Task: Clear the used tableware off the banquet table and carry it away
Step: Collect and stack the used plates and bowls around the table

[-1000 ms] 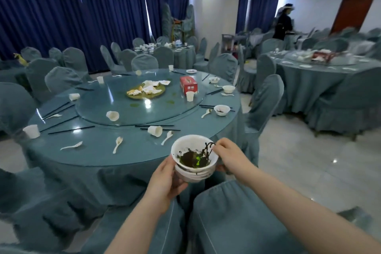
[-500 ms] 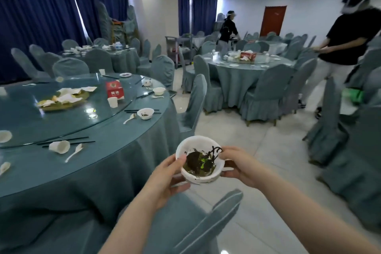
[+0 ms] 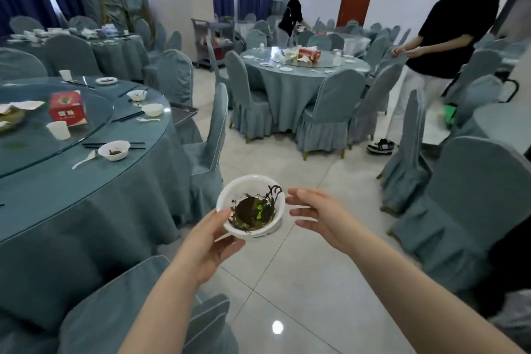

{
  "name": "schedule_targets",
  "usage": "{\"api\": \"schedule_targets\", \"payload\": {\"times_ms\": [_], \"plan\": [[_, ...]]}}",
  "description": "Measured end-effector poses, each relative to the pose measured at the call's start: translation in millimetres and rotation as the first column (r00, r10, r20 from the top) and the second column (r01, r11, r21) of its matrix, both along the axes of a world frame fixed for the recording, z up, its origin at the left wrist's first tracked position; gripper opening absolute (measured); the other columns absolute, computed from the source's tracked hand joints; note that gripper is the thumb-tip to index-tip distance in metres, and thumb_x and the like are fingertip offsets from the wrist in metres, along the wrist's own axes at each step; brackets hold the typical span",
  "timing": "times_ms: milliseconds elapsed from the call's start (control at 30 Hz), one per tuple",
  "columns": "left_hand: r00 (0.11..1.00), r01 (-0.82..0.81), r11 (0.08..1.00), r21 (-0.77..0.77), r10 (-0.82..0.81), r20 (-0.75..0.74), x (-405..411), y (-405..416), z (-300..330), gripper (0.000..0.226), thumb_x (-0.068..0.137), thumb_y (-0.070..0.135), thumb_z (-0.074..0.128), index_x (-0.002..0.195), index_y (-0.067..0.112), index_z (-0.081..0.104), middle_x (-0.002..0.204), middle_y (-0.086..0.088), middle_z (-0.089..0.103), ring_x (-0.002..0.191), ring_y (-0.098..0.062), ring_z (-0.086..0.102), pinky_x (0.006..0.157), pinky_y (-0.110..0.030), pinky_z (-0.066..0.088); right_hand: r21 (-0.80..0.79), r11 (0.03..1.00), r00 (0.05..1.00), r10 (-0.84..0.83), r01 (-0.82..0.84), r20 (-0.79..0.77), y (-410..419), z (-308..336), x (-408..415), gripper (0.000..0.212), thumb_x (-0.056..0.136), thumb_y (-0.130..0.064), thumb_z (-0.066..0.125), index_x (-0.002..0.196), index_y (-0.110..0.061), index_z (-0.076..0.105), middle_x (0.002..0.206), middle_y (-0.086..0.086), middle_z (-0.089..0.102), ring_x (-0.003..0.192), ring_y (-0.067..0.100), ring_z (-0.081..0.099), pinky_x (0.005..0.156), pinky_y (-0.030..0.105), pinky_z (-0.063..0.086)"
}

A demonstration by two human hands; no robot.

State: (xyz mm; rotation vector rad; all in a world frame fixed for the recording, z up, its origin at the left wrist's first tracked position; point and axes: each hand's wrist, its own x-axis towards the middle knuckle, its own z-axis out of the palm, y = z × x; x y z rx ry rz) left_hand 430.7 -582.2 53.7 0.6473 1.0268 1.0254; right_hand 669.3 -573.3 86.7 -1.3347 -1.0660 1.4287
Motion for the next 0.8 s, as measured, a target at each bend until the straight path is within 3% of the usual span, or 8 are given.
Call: {"api": "schedule_targets", "payload": {"times_ms": [100,233,367,433,567,667,800], "plan": [[0.996,-0.078,0.997,-0.027,0.079,0.037,9.2,36.2,-15.7,0.026,0.083,0.028,0.067,0.104,0.014,0.068,0.087,-0.008,0.075,0.073,-0.018,0.073,0.061,-0.030,0.058,-0.019,1.000,1.000,-0.012,0.012,0.000,38.9,-9.4,21.5,0.021,0.092,-0.029,0.058,0.106,-0.018,0.069,0.105,0.002,0.073,0.086,0.017,0.067,0.075,0.030,0.053],[0.967,-0.221,0.972,-0.073,0.228,0.115,20.5,101.5,-34.4,0.024,0.084,0.028,0.067,0.102,0.012,0.068,0.085,-0.009,0.074,0.075,-0.021,0.072,0.059,-0.031,0.059,-0.023,0.999,0.998,0.029,-0.028,0.051,105.5,-14.3,46.2,0.022,0.094,-0.029,0.056,0.108,-0.018,0.069,0.104,0.000,0.073,0.094,0.019,0.069,0.080,0.031,0.054],[0.930,-0.328,0.940,-0.095,0.339,0.144,39.6,181.6,-33.3,0.025,0.089,0.030,0.063,0.107,0.012,0.065,0.097,-0.010,0.068,0.093,-0.023,0.064,0.060,-0.030,0.058,-0.021,0.998,0.997,0.052,-0.051,0.065,180.5,-14.6,62.9,0.022,0.095,-0.029,0.054,0.108,-0.018,0.068,0.104,0.000,0.074,0.096,0.020,0.069,0.088,0.035,0.052],[0.911,-0.373,0.923,-0.095,0.384,0.149,43.0,213.6,-27.2,0.024,0.090,0.030,0.062,0.107,0.014,0.064,0.100,-0.011,0.066,0.092,-0.024,0.063,0.063,-0.032,0.056,-0.020,0.998,0.996,0.065,-0.064,0.067,215.7,-15.7,65.8,0.022,0.095,-0.029,0.054,0.108,-0.018,0.068,0.104,0.000,0.073,0.097,0.021,0.069,0.089,0.036,0.052],[0.848,-0.493,0.861,-0.122,0.507,0.154,25.2,251.3,-23.7,0.016,0.090,0.027,0.063,0.099,0.015,0.066,0.087,-0.009,0.072,0.087,-0.021,0.065,0.055,-0.029,0.057,-0.052,0.991,0.991,0.128,-0.127,0.026,278.3,-21.9,49.4,0.023,0.094,-0.030,0.055,0.109,-0.018,0.068,0.105,0.001,0.073,0.097,0.022,0.069,0.084,0.034,0.053],[0.817,-0.541,0.833,-0.114,0.553,0.161,2.3,266.3,-26.2,0.013,0.090,0.026,0.062,0.098,0.017,0.066,0.081,-0.005,0.075,0.089,-0.020,0.064,0.058,-0.029,0.059,-0.072,0.975,0.977,0.211,-0.209,0.020,323.7,-27.4,23.0,0.023,0.095,-0.031,0.054,0.109,-0.018,0.067,0.103,0.001,0.074,0.095,0.020,0.070,0.078,0.031,0.053],[0.705,-0.670,0.725,-0.160,0.689,0.171,-38.1,298.3,-36.4,0.021,0.089,0.026,0.063,0.107,0.015,0.064,0.104,-0.011,0.066,0.097,-0.024,0.061,0.073,-0.037,0.060,-0.126,0.940,0.947,0.321,-0.316,0.020,401.8,-39.6,-27.3,0.023,0.094,-0.030,0.055,0.109,-0.018,0.067,0.103,0.001,0.074,0.095,0.022,0.070,0.078,0.032,0.054]]}}
